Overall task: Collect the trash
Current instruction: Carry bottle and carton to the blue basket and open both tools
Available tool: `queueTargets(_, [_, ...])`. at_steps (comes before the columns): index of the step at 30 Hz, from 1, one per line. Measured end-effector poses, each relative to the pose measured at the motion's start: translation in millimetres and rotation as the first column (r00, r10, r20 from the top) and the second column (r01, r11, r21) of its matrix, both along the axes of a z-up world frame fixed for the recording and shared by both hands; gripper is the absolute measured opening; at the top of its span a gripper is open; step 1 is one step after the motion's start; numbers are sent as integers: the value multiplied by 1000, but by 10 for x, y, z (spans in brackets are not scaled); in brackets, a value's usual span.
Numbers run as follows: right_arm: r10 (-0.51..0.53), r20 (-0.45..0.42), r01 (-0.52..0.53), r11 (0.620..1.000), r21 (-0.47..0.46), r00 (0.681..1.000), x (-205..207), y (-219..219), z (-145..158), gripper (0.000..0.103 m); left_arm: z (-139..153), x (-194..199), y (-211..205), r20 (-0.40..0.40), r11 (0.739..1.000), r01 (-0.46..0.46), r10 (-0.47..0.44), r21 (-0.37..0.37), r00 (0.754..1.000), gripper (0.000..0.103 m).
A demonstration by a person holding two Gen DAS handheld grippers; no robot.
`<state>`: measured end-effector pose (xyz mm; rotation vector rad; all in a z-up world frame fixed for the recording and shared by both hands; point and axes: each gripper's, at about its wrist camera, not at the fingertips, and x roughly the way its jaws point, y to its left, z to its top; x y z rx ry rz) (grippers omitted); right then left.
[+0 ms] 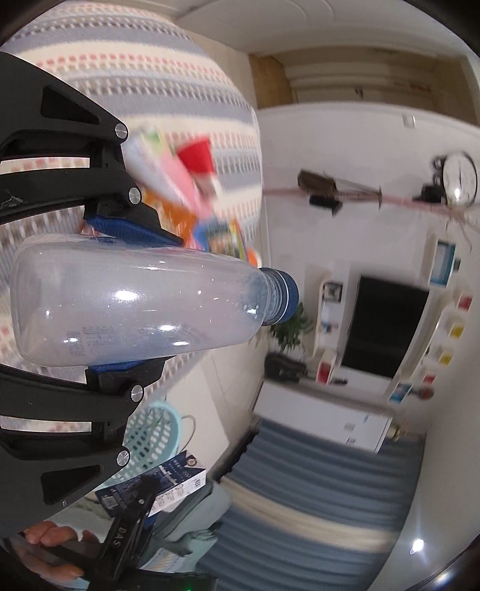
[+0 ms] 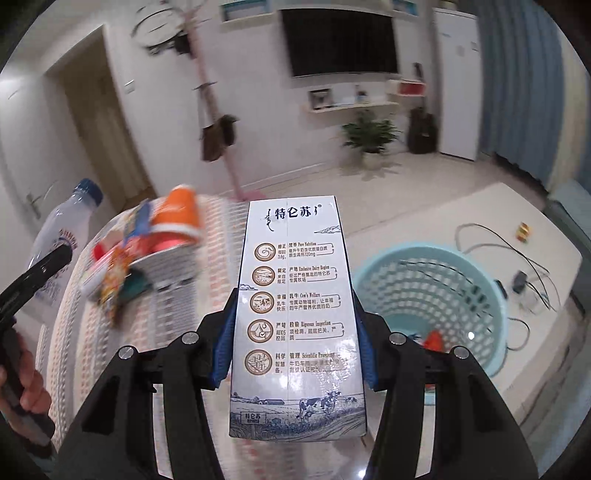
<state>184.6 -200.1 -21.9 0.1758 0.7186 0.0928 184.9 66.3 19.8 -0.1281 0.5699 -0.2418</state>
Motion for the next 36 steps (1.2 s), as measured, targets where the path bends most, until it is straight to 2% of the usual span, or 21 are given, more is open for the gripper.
queueTargets(6, [-129,-53,128,992,-17,990,74,-430,-272,51,-89,260,-536,-36,994,106,-105,14,994,48])
queueTargets(10, [-212,-122,213,977,-3,970,122,-741,-512,51,-210,432,-943,-71,983,180,-177,36,982,48])
queueTargets(12, [-261,-184,265,964,-4,948,169,-932,-675,51,-314,546,-1156,-105,973,230,-225,31,969,48])
queueTargets(13, [-270,-199,275,961,-4,942,186,-981,-717,51,-363,601,-1266,-125,966,257,-253,20,959,48])
queueTargets(17, [-310,-269,324,946,10,912,203,-1205,-984,51,-670,842,-1814,-253,920,388,-387,-50,886,48])
queueTargets(21, [-328,-317,346,938,2,890,181,-1332,-1156,51,-1015,943,-2221,-349,896,442,-430,-49,832,48])
queueTargets(25, [-330,-346,349,937,-8,878,163,-1402,-1255,51,-1303,973,-2412,-423,883,467,-442,-48,791,48])
queueTargets(28, [-315,-329,330,944,-9,890,157,-1381,-1226,52,-1348,951,-2413,-424,879,471,-454,-69,784,52])
queueTargets(30, [-312,-304,326,945,-4,900,148,-1375,-1170,52,-1307,938,-2369,-405,883,463,-452,-76,795,66])
queueTargets(32, [-315,-269,331,943,17,910,120,-1379,-1096,52,-1242,915,-2335,-384,886,458,-449,-74,807,68])
queueTargets(36, [-317,-212,330,944,24,924,70,-1349,-939,52,-1151,873,-2254,-369,887,455,-450,-79,813,68])
